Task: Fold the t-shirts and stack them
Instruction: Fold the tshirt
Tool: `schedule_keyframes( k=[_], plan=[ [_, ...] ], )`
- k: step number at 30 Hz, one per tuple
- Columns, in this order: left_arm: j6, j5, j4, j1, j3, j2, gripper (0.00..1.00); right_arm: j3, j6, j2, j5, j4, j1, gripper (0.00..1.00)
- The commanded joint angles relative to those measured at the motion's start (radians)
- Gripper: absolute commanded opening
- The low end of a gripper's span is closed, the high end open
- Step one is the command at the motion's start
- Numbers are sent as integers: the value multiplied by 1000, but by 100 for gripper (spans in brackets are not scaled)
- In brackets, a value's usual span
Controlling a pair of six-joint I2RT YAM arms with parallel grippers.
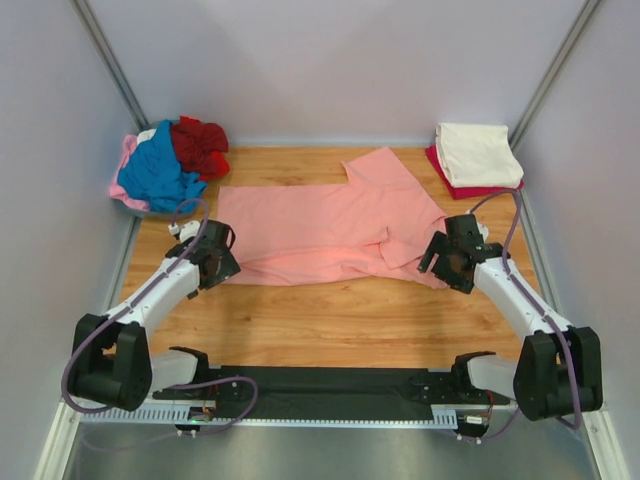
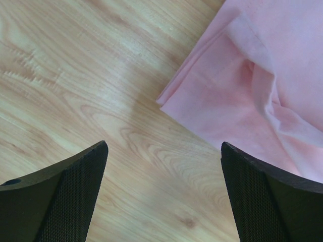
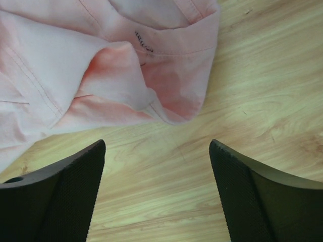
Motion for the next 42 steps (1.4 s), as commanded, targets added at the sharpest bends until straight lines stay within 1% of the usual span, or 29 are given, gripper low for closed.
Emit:
schedule_keyframes(
  k=[1,4,9,11,12,14,15,17,18,20,21,24,25,27,28,29,30,31,32,33,34,36,37,39,41,42],
  plan=[
    [-25,21,78,30,15,28,100,-26,32,5,-67,119,-19,82],
    [-27,-7,70,35,42,94,98,-35,29,44,-65,167,-35,77],
    [-45,11,97,35,30,150,96,-16,13,118,-76,213,-58,65],
    [-50,-18,101,35,27,175,96,-21,10,140,-81,228,-61,61],
    [-48,-27,110,35,27,187,96,-21,10,146,-82,238,-61,58],
    [-45,-41,108,35,38,219,93,-21,1,163,-81,245,-62,53],
    [-45,-42,99,35,50,232,93,-21,-2,170,-79,251,-64,48],
    [-50,-55,99,35,68,250,91,-15,-10,183,-73,251,-64,42],
    [-53,-55,101,35,78,255,90,-12,-10,184,-70,251,-65,38],
    [-56,-64,99,35,88,269,86,-1,-14,187,-70,251,-65,31],
    [-56,-64,101,35,101,275,85,2,-17,186,-70,250,-65,24],
    [-54,-67,99,35,130,305,77,10,-22,184,-59,245,-65,12],
    [-54,-67,98,35,137,319,71,11,-22,183,-55,242,-65,10],
    [-53,-70,105,35,154,331,63,13,-28,184,-52,238,-67,5],
    [-50,-70,105,35,160,344,52,11,-28,184,-50,236,-67,4],
    [-50,-70,107,35,168,351,47,11,-30,186,-49,235,-68,4],
    [-45,-68,113,35,179,364,33,10,-31,186,-50,233,-68,1],
    [-44,-62,113,35,185,371,25,8,-31,186,-52,233,-70,0],
    [-41,-61,110,35,190,379,20,8,-31,186,-50,235,-71,0],
    [-42,-58,101,35,196,384,11,8,-31,186,-50,235,-71,0],
    [-42,-52,101,35,196,388,7,10,-30,189,-55,235,-74,0],
    [-39,-50,110,33,185,382,1,14,-31,190,-56,236,-78,1],
    [-39,-50,114,33,182,375,0,17,-28,192,-58,236,-79,0],
    [-24,-41,127,33,173,362,0,36,-31,192,-61,229,-85,0],
    [-18,-24,114,33,165,342,0,60,-42,184,-32,207,-87,0],
    [-5,-18,99,33,150,313,0,77,-48,178,-15,172,-85,0]
  ],
)
